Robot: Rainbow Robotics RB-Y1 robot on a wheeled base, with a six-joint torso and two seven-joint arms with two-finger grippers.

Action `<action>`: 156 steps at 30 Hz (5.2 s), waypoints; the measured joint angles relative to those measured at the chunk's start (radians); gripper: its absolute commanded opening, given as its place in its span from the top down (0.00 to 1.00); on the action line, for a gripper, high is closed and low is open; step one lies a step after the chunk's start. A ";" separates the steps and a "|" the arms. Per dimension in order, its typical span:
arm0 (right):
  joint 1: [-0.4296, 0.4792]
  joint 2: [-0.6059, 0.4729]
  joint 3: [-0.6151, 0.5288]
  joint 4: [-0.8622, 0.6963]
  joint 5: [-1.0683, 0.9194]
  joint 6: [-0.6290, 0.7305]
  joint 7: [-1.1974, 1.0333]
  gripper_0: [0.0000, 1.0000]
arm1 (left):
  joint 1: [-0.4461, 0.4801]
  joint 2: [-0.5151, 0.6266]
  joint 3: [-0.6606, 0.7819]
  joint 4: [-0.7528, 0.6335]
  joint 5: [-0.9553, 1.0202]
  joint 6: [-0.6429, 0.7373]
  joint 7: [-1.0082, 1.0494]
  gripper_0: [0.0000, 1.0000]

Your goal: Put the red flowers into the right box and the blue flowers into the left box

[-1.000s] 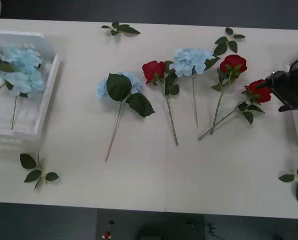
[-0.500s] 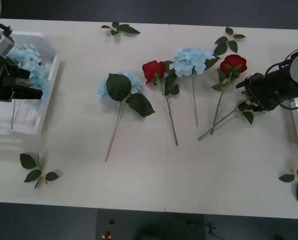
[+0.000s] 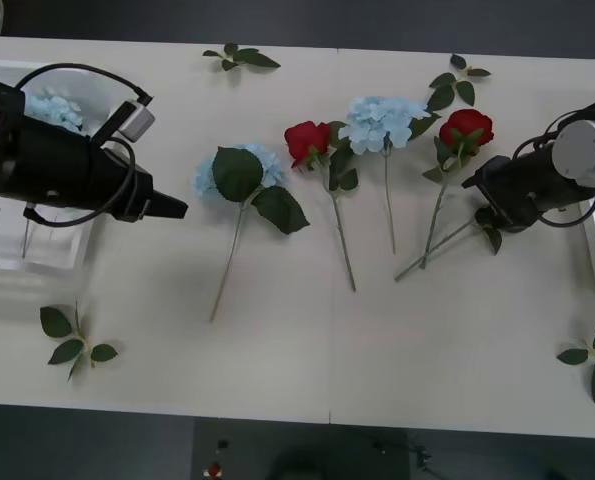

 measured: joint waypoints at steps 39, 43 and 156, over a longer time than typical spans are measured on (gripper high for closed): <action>-0.056 -0.047 0.000 -0.059 0.068 0.000 0.010 1.00 | 0.000 -0.149 -0.590 -0.033 -0.807 -0.331 0.719 0.00; -0.081 -0.115 -0.018 -0.109 0.068 0.030 0.127 1.00 | 0.000 -0.149 -0.605 -0.033 -0.823 -0.331 0.725 0.00; -0.107 0.073 -0.127 -0.104 0.397 0.201 0.007 0.00 | 0.263 0.125 -0.581 -0.257 -0.572 -0.465 0.715 0.00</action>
